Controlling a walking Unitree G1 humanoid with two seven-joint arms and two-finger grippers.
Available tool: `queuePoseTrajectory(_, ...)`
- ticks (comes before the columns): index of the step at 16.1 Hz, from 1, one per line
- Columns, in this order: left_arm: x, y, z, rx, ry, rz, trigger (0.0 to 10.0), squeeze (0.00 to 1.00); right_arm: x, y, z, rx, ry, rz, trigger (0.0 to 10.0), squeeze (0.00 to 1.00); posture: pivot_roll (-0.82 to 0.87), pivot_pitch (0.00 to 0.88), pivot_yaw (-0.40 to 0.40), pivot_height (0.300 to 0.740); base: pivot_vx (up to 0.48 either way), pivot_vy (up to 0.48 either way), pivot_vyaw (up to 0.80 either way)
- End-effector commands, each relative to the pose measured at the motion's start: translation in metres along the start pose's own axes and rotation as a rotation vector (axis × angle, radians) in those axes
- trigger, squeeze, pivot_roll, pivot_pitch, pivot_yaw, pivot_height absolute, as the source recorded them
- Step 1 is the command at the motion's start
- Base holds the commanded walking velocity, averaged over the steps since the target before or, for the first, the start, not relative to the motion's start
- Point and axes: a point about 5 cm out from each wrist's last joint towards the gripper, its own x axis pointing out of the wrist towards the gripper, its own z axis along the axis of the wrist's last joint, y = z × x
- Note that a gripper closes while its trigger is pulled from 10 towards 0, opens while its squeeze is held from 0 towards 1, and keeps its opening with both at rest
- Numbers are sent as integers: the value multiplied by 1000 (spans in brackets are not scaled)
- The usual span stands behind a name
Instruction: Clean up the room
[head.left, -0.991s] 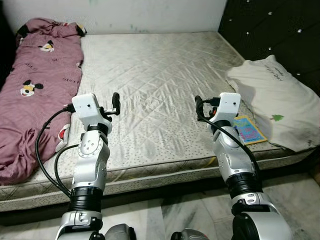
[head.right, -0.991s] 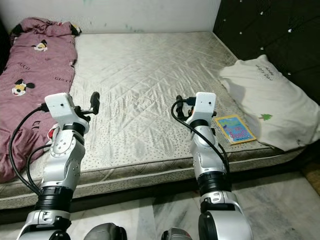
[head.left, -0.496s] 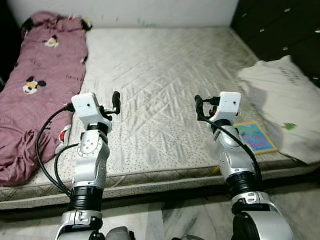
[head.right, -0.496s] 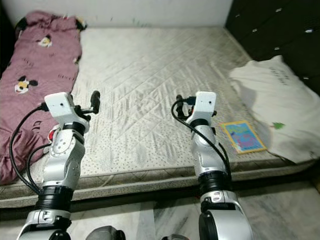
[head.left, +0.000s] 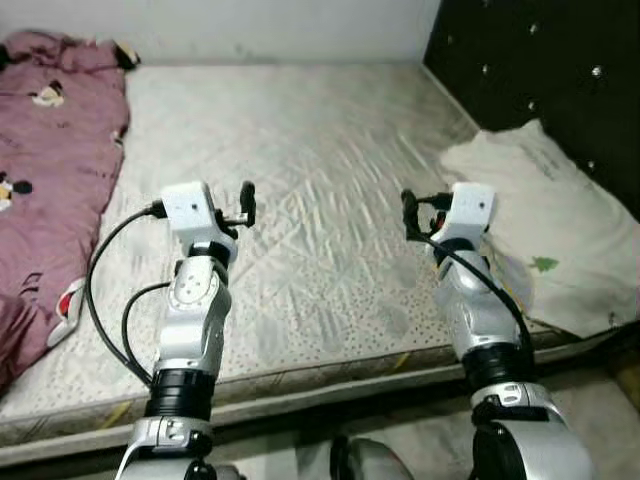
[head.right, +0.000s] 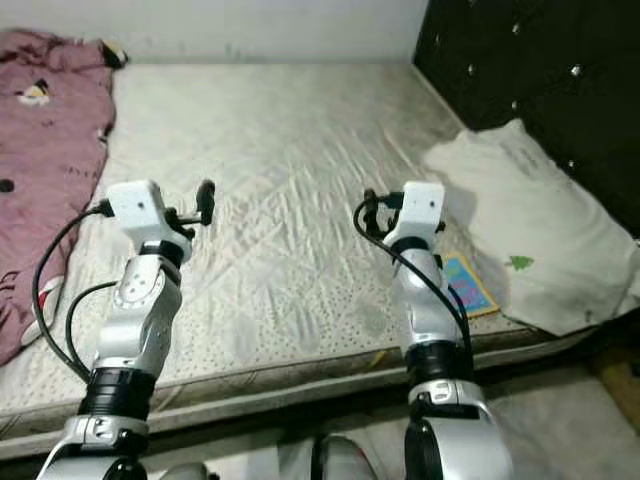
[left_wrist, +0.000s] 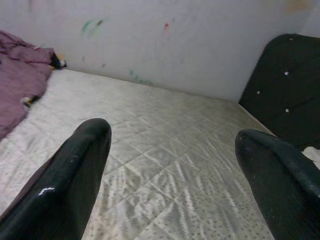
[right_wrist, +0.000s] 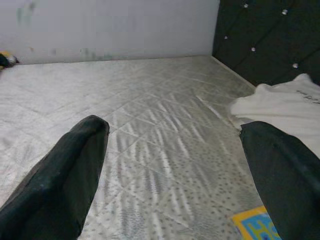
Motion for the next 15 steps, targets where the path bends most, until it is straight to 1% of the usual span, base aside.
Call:
queuePoseTrajectory(1,-1,6,1,10,0,19,10000,0,1,8,1,6,1,20,10000,0,38,0,-36,740,0,0,0)
queuePoseTrajectory(4,-1,8,-1,0,7,40,10000,0,1,8,1,6,1,19,10000,0,36,0,-35,740,0,0,0)
queuePoseTrajectory(5,-1,9,-2,-5,12,47,10000,0,1,8,0,4,7,19,10000,0,36,0,-35,740,0,0,-419)
queuePoseTrajectory(6,-1,9,-2,-5,14,48,10000,0,1,8,0,4,7,20,10000,0,36,0,-35,740,0,311,-800)
queuePoseTrajectory(15,-1,10,-3,-23,18,56,10000,0,2,8,0,4,12,25,10000,0,33,0,-38,740,0,480,0)
